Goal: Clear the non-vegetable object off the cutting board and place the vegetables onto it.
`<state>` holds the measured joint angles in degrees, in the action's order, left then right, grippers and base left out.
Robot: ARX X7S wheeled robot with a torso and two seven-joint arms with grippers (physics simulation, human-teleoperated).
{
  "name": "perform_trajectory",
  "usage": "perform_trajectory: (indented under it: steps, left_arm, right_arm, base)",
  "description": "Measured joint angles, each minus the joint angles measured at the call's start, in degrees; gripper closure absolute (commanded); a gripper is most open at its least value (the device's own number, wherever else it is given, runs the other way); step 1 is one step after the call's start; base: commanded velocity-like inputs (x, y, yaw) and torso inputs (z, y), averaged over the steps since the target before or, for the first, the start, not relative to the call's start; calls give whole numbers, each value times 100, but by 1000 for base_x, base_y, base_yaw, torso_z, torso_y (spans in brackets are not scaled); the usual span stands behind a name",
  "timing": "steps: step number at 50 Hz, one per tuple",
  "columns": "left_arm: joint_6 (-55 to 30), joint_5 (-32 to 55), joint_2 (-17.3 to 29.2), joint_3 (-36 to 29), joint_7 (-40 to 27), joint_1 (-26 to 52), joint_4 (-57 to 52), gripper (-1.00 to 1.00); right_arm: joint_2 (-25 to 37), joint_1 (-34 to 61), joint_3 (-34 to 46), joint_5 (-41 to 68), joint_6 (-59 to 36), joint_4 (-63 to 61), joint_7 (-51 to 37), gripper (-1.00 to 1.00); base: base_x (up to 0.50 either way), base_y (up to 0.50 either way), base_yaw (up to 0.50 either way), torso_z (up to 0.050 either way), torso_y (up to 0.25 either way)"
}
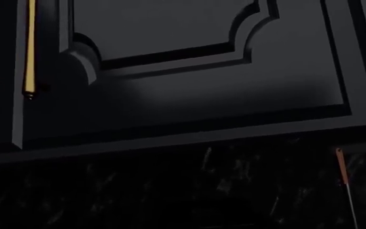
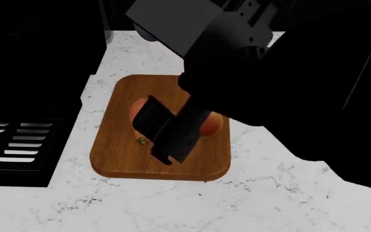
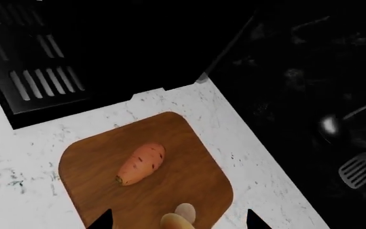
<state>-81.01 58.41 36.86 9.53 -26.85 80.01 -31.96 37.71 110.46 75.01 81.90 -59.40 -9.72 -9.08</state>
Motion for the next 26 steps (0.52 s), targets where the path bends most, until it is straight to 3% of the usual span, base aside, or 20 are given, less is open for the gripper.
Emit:
perform_trajectory:
  steps: [14,26]
  left_arm:
    - [31,190,39,98,-42,-95,-66,-100]
    - [-350,902,-1,501,-445,-54,-266,-100]
  right_arm:
    - [676,761,-697,2154,-39,-1641,-2112,-100]
    - [813,1816,-1261,4189,308,-2658,-3795,-100]
  base:
    - [0,0,0,0,0]
    - [0,0,0,0,0]
